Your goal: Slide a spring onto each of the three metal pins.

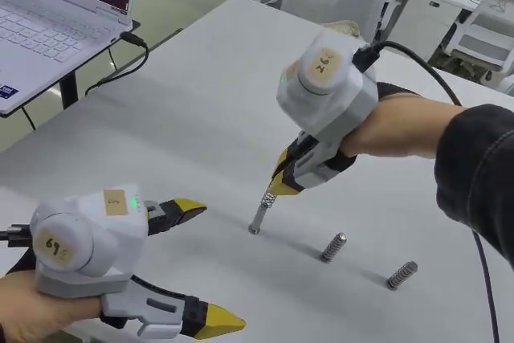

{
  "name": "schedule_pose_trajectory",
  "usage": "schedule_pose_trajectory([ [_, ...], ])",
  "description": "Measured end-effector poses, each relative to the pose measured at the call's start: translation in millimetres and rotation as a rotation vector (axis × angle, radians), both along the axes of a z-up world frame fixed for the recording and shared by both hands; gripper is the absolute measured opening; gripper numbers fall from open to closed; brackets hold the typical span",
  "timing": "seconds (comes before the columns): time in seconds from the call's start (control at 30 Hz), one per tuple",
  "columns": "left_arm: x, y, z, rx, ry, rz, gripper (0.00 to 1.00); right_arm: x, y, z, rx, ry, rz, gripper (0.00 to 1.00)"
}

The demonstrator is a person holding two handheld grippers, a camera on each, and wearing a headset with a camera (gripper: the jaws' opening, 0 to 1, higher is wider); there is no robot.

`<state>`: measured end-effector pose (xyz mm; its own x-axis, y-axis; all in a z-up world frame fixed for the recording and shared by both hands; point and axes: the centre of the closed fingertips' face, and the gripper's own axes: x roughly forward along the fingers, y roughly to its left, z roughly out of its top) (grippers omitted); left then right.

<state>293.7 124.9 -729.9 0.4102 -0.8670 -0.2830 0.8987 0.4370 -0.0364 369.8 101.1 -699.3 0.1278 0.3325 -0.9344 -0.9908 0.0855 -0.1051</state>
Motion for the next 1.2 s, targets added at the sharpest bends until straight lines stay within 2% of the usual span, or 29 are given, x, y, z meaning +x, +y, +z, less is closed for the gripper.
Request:
schedule_pose_trajectory([
  [0.4,-0.2,0.7,-1.6,0.006,0.005,-0.004,0.85,5.6,-0.7,-7.6,-0.005,0.012,-0.002,0.07],
  [1.2,1.1,1.8,-4.5,0.015,0.014,-0.004,0.83,10.1,-0.9,-38.7,-0.018,0.035,-0.021,0.08],
])
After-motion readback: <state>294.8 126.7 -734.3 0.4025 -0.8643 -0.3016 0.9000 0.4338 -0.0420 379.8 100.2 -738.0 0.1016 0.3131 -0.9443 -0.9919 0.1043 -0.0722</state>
